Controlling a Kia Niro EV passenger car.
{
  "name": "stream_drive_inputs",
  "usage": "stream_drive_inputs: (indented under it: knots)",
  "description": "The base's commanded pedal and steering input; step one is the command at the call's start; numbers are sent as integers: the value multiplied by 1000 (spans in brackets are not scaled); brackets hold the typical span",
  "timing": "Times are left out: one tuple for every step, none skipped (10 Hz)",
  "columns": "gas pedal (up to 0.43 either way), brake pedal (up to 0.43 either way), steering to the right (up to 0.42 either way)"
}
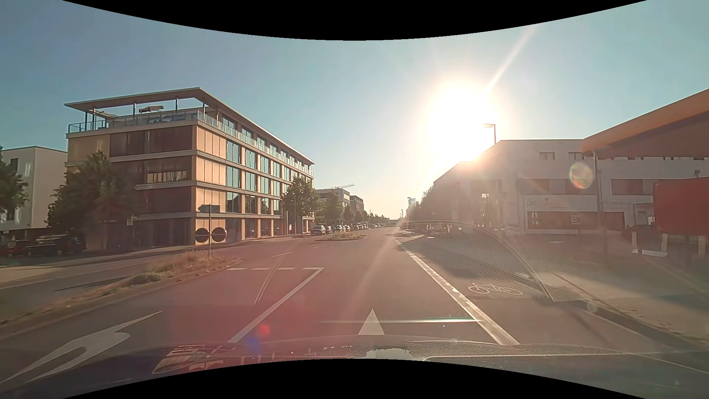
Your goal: Follow the waypoints while adhering to traffic rules and regulations
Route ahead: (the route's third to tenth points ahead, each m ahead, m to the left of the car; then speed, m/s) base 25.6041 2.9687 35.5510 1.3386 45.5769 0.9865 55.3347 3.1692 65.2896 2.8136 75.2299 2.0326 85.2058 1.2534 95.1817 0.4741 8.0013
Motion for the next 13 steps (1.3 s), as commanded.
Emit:
stream_drive_inputs:
  knots:
    - [110,0,36]
    - [110,0,31]
    - [110,0,26]
    - [110,0,25]
    - [110,0,24]
    - [110,0,24]
    - [118,0,24]
    - [118,0,24]
    - [118,0,24]
    - [118,0,24]
    - [118,0,23]
    - [118,0,22]
    - [118,0,20]
